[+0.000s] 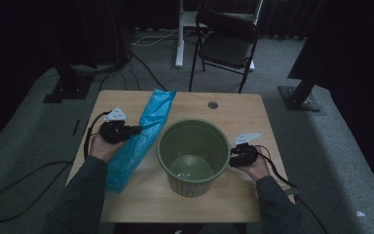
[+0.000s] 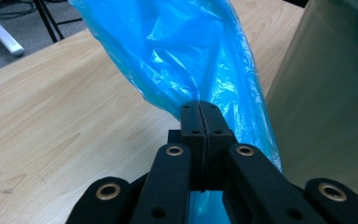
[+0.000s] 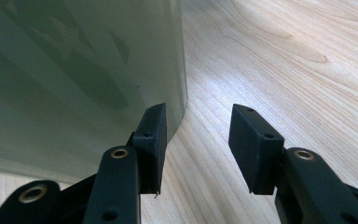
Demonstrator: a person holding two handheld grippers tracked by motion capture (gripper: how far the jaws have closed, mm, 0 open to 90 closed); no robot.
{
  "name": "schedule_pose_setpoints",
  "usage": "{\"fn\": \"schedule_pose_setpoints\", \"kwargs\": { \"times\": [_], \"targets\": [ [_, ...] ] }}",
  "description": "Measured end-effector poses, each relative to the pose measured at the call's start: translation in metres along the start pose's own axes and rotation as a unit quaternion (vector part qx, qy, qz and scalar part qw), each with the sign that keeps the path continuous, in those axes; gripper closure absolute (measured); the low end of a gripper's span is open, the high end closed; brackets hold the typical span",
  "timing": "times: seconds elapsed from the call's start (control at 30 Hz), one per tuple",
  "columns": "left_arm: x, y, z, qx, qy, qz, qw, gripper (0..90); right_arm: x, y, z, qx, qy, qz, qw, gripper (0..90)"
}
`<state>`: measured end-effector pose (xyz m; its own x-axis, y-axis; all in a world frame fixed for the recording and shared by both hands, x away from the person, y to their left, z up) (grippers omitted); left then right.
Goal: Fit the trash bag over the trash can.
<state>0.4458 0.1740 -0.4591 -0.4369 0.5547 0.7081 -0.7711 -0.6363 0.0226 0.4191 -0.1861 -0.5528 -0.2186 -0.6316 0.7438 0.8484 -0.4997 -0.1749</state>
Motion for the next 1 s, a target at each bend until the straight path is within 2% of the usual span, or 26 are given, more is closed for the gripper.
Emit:
{"fn": "schedule_pose_setpoints", "kwargs": {
  "times": [0.47, 0.67, 0.83, 1.0],
  "targets": [
    [0.029, 0.01, 0.008, -0.022, 0.038, -0.019, 0.9988, 89.4, -0.001, 0.0, 0.0, 0.0, -0.002, 0.0, 1.0, 56.1],
    [0.038, 0.015, 0.009, -0.032, 0.045, -0.025, 0.9982, 89.3, -0.002, 0.0, 0.0, 0.0, -0.003, 0.001, 1.0, 56.0],
    [0.046, 0.021, 0.012, -0.041, 0.055, -0.035, 0.997, 89.4, -0.002, 0.0, 0.0, -0.001, -0.003, 0.002, 1.0, 56.0],
    [0.053, 0.032, 0.019, -0.06, 0.062, -0.049, 0.9951, 89.4, -0.002, 0.0, 0.0, -0.001, -0.004, 0.002, 1.0, 56.0]
  ]
}}
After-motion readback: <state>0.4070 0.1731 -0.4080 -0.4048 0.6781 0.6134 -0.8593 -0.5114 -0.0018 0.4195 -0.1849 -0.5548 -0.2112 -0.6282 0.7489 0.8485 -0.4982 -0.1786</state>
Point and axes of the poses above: each handheld gripper's, and its own axes: x roughly backward along the jaws, z roughly out of its top, y roughly to its right, the point moved 8 cm from there along -x, roughly forward along the jaws, and after that the axes turned 9 degrees about -y, right-handed, at the moved point
